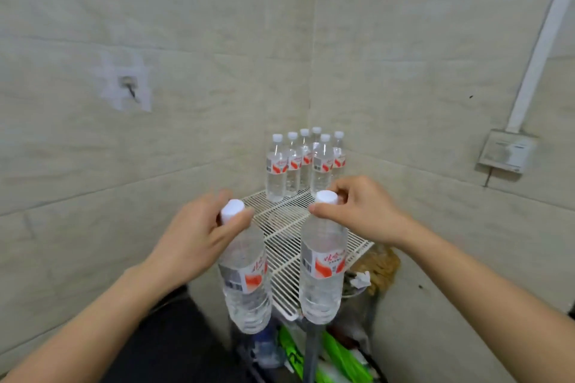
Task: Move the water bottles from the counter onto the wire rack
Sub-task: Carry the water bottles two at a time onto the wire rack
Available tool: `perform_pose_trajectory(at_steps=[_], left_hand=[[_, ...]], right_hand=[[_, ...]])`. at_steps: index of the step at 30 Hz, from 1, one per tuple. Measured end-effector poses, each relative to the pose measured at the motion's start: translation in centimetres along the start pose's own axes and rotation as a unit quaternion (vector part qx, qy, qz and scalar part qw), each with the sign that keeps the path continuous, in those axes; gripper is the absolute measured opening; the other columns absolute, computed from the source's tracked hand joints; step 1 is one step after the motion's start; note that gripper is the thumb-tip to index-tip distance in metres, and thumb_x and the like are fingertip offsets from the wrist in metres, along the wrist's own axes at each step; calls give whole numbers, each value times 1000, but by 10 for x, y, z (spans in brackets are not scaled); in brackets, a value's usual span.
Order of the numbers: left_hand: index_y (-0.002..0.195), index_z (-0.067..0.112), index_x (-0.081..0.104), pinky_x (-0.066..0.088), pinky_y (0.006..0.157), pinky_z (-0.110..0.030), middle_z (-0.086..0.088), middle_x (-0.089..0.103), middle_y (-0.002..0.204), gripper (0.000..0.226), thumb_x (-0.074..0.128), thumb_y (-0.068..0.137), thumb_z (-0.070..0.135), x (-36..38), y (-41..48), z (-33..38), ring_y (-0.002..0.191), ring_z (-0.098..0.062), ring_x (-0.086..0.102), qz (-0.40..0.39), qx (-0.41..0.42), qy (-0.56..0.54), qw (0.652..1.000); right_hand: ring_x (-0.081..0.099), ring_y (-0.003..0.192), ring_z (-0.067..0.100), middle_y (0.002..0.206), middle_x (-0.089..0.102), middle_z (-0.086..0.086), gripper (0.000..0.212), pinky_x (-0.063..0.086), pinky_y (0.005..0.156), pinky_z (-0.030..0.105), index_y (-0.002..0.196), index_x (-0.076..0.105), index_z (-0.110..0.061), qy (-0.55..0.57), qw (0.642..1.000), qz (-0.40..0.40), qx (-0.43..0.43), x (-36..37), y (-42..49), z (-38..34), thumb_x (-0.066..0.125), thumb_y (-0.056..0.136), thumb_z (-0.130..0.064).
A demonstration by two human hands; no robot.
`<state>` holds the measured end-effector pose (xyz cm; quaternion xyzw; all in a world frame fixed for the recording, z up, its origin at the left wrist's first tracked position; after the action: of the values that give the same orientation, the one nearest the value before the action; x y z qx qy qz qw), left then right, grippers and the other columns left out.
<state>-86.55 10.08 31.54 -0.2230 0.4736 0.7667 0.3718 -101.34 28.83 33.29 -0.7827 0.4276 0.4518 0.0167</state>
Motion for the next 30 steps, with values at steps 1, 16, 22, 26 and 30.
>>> perform_pose_trajectory(at_steps=[1,16,22,26,30], left_hand=[[75,12,58,39,58,-30,-3,57,66,57,37,77,65,5,22,1,63,-15,51,9,1,-2,1000],[94,8,56,31,55,-17,-1,53,78,29,48,94,36,133,206,-22,65,-12,45,-4,-53,129,990],[114,10,53,40,87,-32,-9,57,114,31,43,97,33,172,245,-46,105,-26,55,-56,-106,164,979],[123,11,50,37,87,-29,-10,56,125,34,41,98,32,185,265,-46,113,-25,53,-49,-128,193,971],[130,17,46,39,91,-32,-7,53,132,36,42,98,31,194,284,-53,117,-26,52,-40,-167,212,962]], right_hand=[[38,49,8,54,43,-5,37,29,51,29,61,55,-14,-5,1000,9,1,-7,17,7,76,76,-40],[34,51,17,55,36,5,43,24,51,31,59,48,-14,1,996,-46,-74,5,227,140,72,75,-46],[36,49,16,50,35,0,45,26,49,30,55,40,-17,27,991,-84,-99,21,285,172,69,79,-40],[42,51,18,56,42,4,39,32,54,33,62,47,-14,31,987,-117,-102,33,316,185,67,79,-43],[47,51,18,54,46,0,39,35,53,30,61,47,-14,26,985,-136,-105,44,340,193,65,83,-41]])
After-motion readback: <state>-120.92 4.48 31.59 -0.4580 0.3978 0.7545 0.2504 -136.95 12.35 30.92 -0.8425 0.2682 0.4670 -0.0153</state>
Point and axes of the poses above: each hand's wrist, its own y-axis towards the middle knuckle, its own x-axis out of the palm, z = x × y, the point moved 4 cm from there along y, towards the middle knuckle
